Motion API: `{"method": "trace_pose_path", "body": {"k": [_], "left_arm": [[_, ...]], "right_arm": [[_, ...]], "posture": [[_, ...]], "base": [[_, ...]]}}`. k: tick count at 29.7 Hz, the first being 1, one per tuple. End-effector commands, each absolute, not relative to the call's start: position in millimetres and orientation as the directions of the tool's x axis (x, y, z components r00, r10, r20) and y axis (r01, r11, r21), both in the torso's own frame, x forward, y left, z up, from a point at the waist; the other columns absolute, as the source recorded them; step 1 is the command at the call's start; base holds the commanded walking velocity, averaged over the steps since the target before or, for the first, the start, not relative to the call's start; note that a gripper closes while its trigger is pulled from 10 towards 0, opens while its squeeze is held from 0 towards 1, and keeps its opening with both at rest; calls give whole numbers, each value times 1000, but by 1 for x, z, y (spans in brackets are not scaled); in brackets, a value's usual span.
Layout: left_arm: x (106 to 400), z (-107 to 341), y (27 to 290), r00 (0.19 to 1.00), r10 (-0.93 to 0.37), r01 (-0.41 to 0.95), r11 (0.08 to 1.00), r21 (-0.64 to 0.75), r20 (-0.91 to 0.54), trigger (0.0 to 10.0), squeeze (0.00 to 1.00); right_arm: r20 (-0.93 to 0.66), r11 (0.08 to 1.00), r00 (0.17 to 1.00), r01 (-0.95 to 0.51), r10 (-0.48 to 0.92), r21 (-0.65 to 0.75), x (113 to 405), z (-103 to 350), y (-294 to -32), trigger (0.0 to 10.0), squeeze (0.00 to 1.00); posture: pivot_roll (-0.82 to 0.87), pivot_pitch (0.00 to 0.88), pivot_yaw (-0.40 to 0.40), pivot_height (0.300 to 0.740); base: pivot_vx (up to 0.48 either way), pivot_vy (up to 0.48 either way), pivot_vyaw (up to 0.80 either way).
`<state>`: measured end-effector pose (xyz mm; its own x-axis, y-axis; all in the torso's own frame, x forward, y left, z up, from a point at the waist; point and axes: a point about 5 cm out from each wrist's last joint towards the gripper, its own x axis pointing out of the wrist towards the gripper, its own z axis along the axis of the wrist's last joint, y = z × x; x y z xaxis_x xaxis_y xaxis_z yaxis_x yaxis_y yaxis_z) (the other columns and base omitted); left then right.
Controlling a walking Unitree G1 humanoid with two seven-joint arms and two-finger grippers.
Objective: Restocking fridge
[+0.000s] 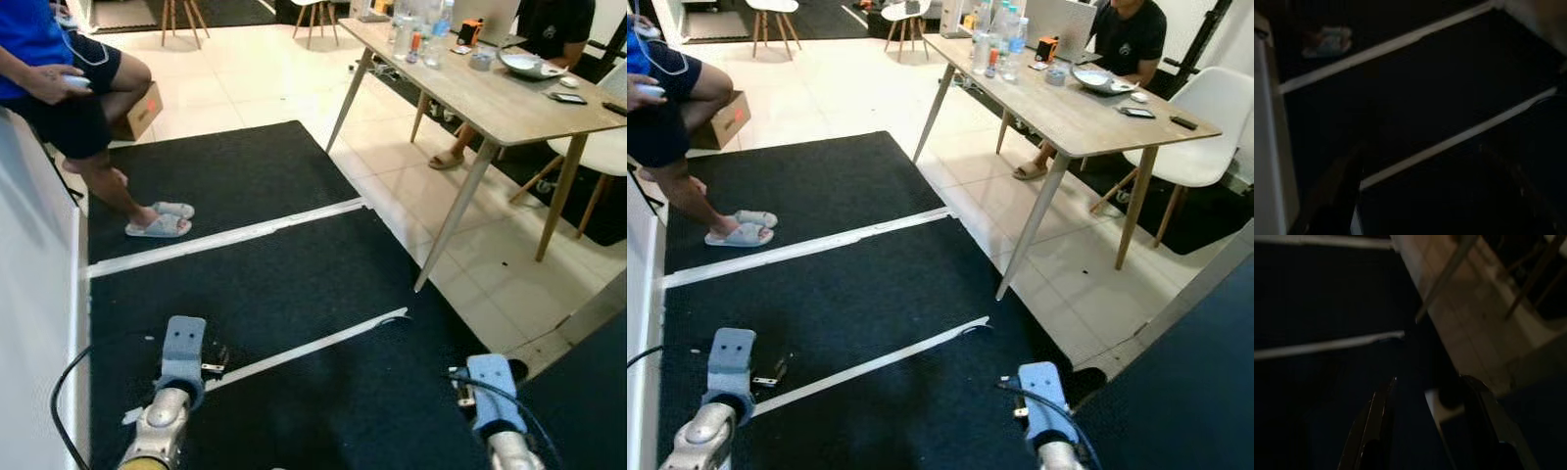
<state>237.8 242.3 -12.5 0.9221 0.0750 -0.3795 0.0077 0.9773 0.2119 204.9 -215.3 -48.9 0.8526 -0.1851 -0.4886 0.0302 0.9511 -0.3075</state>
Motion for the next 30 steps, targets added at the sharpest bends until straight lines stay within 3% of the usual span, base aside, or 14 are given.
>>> {"method": "trace_pose_path", "body": {"k": [1, 6, 14, 30], "left_arm": [[231, -11, 246, 927, 53, 38, 972, 234, -370, 10000, 0], [221, -15, 251, 919, 73, 16, 975, 223, -387, 10000, 0], [240, -7, 234, 933, 55, 19, 979, 202, -355, 10000, 0], [242, -3, 237, 936, 72, 1, 979, 206, -345, 10000, 0]], "right_arm": [[-455, 952, 874, 28, -172, -306, 210, -44, -212, 10000, 122], [-409, 959, 909, -46, -77, -281, 222, -36, -193, 10000, 110], [-316, 982, 943, 45, -102, -181, 248, -15, -186, 10000, 90], [-308, 984, 947, 41, -93, -172, 247, -14, -181, 10000, 94]], "posture": [[-10, 0, -53, 740], [0, 0, -47, 740], [1, 2, -43, 740], [11, 11, -35, 740]], "base": [[0, 0, 0], [0, 0, 0], [0, 0, 0], [0, 0, 0]]}}
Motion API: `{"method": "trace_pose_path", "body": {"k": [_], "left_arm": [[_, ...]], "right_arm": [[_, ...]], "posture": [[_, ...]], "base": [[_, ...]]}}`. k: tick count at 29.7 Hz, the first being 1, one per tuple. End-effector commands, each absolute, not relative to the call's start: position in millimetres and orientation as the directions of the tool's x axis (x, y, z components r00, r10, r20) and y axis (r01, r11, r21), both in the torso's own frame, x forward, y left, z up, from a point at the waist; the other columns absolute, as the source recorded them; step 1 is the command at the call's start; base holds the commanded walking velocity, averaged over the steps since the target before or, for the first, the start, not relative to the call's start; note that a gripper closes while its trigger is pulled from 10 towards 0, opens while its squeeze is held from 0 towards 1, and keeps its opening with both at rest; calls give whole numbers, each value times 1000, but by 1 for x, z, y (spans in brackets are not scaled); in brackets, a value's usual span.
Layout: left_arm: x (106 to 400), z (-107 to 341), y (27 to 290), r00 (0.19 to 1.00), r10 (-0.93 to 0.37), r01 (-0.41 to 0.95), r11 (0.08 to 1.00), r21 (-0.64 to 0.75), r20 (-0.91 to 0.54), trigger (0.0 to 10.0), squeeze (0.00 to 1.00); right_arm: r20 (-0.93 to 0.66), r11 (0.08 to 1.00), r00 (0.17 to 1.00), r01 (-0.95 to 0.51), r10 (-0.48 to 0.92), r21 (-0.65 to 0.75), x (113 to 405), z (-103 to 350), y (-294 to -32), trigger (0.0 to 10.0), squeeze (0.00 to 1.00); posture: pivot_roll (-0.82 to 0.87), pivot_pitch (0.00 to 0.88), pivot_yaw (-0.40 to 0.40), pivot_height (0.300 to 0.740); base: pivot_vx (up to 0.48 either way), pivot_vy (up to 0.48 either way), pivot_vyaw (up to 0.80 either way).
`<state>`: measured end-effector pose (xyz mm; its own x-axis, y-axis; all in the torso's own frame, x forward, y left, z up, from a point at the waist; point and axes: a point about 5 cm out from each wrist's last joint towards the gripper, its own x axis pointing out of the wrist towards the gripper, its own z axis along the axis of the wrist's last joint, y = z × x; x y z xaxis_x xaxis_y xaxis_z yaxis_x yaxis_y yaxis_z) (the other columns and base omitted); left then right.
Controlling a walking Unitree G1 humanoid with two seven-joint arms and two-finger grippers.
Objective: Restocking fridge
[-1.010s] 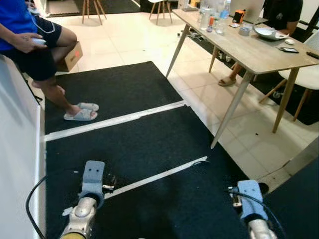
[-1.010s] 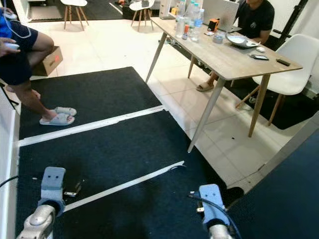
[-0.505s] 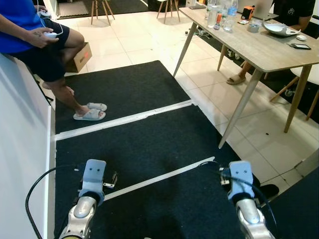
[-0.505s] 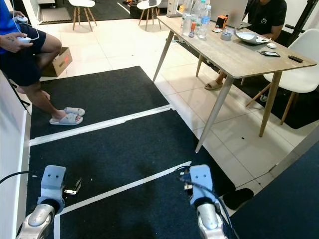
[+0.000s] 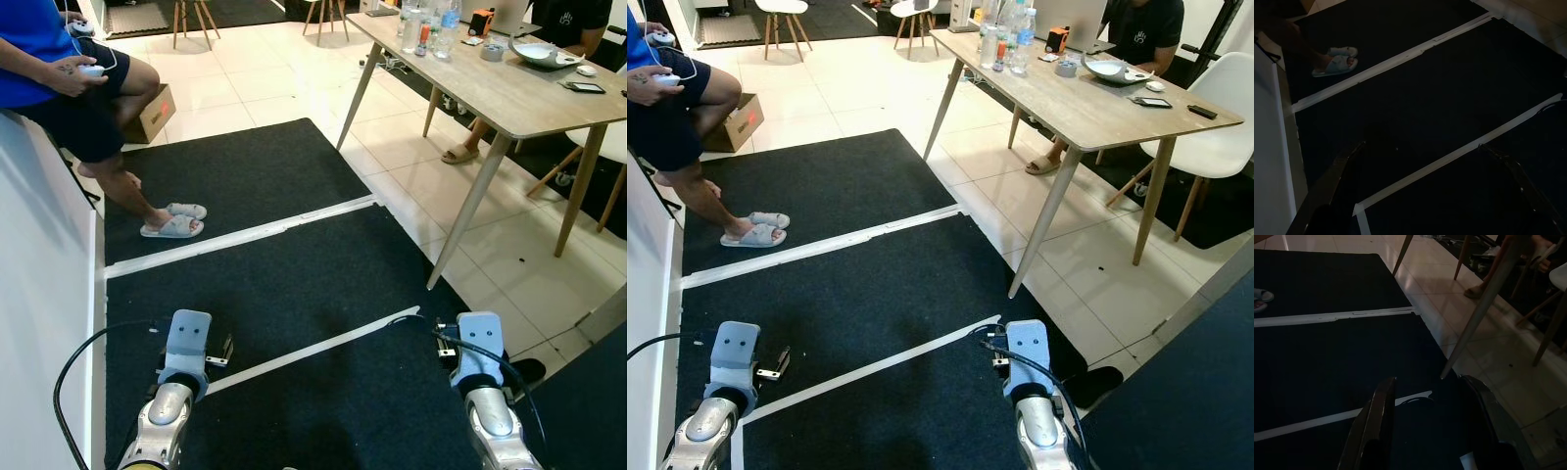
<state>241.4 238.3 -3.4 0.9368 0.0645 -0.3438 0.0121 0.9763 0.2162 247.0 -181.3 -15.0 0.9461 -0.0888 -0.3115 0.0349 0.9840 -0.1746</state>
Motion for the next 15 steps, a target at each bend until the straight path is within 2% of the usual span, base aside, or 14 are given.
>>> {"method": "trace_pose_path", "body": {"k": [1, 8, 15], "left_arm": [[243, -2, 237, 937, 74, -2, 978, 207, -343, 10000, 0], [246, -1, 240, 934, 82, -4, 976, 216, -349, 10000, 0], [250, 1, 237, 935, 76, 2, 975, 220, -346, 10000, 0]], "right_arm": [[-307, 985, 947, 38, -90, -171, 248, -14, -180, 10000, 94], [-302, 984, 949, 39, -91, -174, 251, -12, -175, 10000, 98], [-303, 983, 948, 42, -96, -179, 253, -12, -176, 10000, 98]], "posture": [[13, 9, -30, 740], [55, 0, 5, 740], [47, 0, 1, 740]], "base": [[0, 0, 0], [0, 0, 0], [0, 0, 0]]}}
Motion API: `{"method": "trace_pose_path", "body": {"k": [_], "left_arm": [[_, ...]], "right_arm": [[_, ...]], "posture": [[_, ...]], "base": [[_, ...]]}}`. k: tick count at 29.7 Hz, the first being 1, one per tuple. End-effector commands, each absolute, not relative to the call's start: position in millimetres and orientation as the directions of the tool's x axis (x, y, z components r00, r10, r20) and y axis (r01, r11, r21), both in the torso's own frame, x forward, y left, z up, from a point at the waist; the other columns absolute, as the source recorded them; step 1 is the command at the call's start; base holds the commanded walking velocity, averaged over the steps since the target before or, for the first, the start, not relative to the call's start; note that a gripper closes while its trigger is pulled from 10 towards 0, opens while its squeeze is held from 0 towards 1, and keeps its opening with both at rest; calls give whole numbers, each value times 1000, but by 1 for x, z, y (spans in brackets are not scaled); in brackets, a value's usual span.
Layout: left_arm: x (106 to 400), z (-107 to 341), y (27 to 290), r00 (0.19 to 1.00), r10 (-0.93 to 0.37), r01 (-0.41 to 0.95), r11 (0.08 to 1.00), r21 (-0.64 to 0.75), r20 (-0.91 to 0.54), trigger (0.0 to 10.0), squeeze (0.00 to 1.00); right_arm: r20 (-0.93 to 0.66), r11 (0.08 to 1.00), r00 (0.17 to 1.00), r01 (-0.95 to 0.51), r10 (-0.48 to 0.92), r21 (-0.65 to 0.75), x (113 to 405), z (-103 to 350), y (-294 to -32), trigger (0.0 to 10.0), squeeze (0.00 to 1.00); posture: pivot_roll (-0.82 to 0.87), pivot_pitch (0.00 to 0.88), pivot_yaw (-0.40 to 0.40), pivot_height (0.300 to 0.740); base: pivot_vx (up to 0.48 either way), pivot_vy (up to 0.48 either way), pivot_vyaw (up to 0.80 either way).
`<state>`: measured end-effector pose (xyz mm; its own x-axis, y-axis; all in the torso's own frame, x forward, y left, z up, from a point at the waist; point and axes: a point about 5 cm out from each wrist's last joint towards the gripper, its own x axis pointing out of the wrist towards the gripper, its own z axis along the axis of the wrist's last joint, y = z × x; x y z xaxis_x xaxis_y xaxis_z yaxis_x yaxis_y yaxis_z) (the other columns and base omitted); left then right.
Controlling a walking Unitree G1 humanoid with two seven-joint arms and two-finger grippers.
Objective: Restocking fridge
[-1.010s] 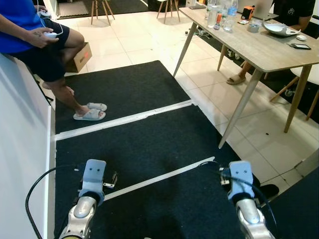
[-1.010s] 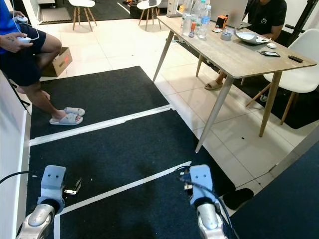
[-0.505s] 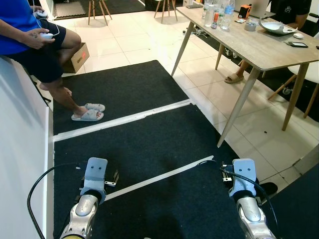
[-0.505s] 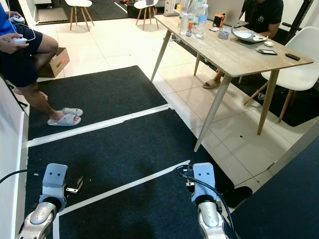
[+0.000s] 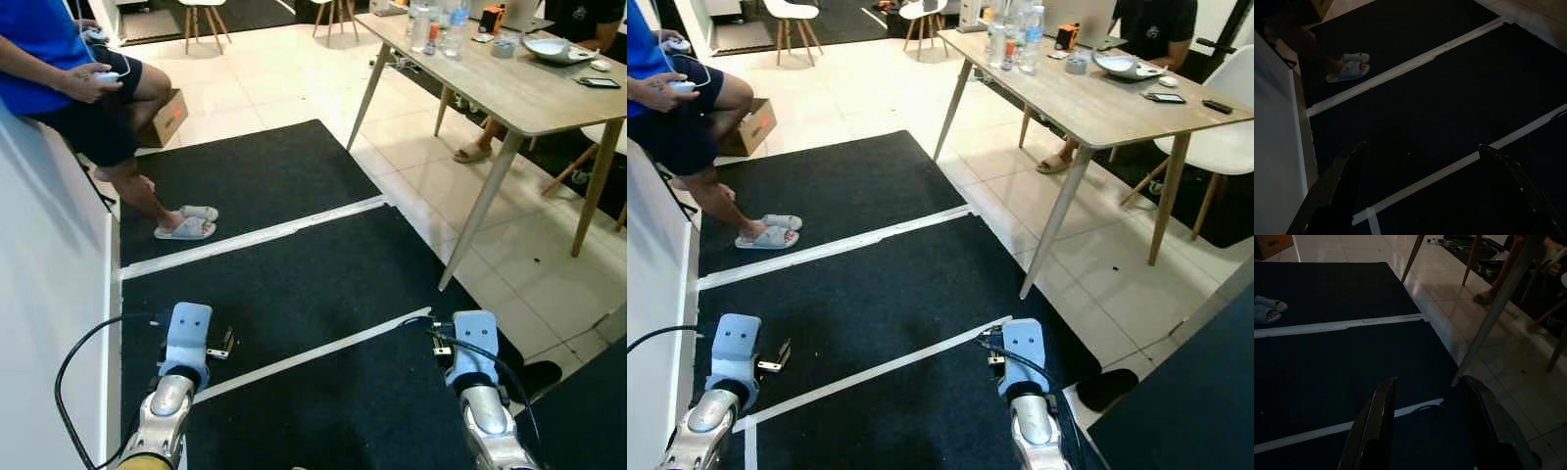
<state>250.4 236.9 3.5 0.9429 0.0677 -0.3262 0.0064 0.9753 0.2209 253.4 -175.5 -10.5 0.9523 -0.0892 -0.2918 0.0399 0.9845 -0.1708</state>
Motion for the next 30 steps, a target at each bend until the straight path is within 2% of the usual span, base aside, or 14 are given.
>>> {"method": "trace_pose_path", "body": {"k": [1, 30], "left_arm": [[250, 1, 237, 935, 76, 2, 975, 220, -346, 10000, 0], [257, -1, 229, 934, 66, 9, 978, 209, -350, 10000, 0]], "right_arm": [[-303, 983, 948, 42, -96, -179, 253, -12, -176, 10000, 98], [-300, 977, 949, 35, -99, -211, 258, -10, -178, 10000, 102]], "posture": [[47, 0, 1, 740], [43, 0, -9, 740]], "base": [[0, 0, 0], [0, 0, 0]]}}
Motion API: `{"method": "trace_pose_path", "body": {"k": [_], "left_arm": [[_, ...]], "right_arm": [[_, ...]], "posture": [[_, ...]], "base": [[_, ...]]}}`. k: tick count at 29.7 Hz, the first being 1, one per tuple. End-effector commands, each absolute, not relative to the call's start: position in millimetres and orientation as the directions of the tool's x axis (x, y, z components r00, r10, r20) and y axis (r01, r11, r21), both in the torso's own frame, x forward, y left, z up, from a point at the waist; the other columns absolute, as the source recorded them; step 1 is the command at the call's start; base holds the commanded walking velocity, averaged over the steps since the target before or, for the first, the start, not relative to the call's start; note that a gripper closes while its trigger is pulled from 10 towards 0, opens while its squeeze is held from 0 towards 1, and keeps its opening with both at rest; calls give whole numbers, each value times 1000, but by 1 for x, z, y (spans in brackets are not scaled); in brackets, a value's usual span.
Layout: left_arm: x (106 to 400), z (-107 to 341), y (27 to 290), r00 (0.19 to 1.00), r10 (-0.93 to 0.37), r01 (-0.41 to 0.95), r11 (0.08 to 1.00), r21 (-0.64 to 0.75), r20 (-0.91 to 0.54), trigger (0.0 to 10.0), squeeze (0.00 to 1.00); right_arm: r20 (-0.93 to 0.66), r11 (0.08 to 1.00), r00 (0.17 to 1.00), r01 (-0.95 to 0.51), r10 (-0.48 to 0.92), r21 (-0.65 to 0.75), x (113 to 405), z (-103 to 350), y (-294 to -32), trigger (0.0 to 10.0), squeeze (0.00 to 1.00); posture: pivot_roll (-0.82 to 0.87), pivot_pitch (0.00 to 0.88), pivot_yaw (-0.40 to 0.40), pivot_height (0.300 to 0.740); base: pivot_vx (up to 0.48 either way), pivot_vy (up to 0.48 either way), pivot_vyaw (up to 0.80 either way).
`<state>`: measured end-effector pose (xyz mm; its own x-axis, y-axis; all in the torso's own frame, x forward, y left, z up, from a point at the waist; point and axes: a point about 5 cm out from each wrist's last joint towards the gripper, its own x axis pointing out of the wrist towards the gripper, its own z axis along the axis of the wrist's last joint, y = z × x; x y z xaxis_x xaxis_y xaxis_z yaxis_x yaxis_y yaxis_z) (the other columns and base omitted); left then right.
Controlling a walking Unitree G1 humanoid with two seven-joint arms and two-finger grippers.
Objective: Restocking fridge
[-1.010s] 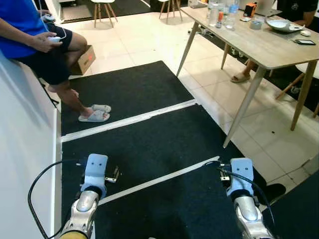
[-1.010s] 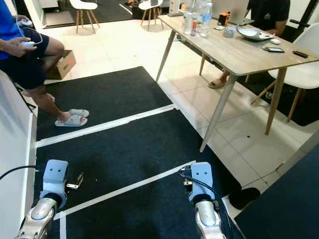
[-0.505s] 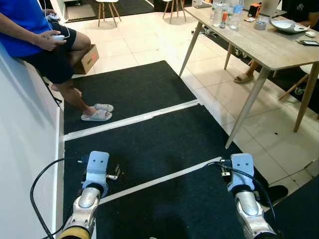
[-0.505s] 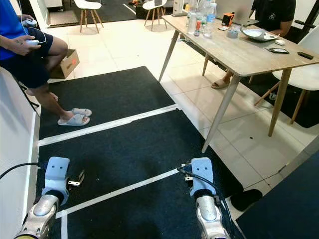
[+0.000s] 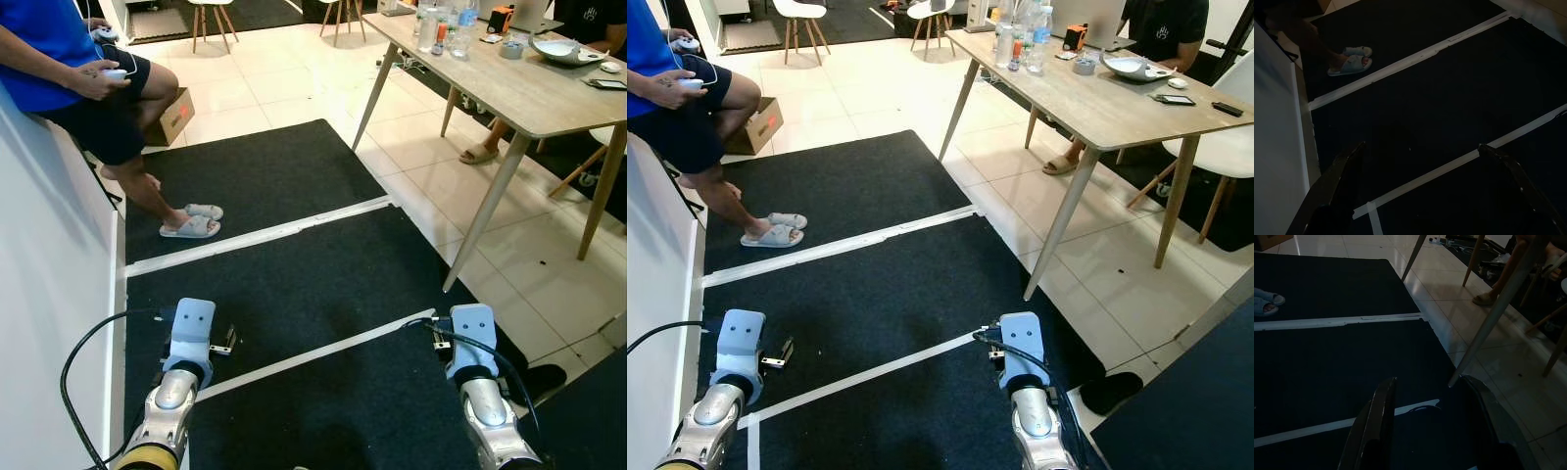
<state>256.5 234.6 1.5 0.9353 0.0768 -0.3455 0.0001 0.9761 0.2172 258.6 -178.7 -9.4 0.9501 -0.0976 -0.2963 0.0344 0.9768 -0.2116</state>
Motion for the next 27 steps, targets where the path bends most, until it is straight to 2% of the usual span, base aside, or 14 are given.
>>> {"method": "trace_pose_path", "body": {"k": [1, 27], "left_arm": [[257, -1, 229, 934, 66, 9, 978, 209, -350, 10000, 0], [258, 1, 229, 938, 68, 3, 979, 203, -340, 10000, 0]], "right_arm": [[-300, 977, 949, 35, -99, -211, 258, -10, -178, 10000, 102], [-294, 977, 951, 30, -92, -210, 258, -10, -176, 10000, 98]], "posture": [[43, 0, -9, 740], [37, 0, -13, 740]], "base": [[0, 0, 0], [0, 0, 0]]}}
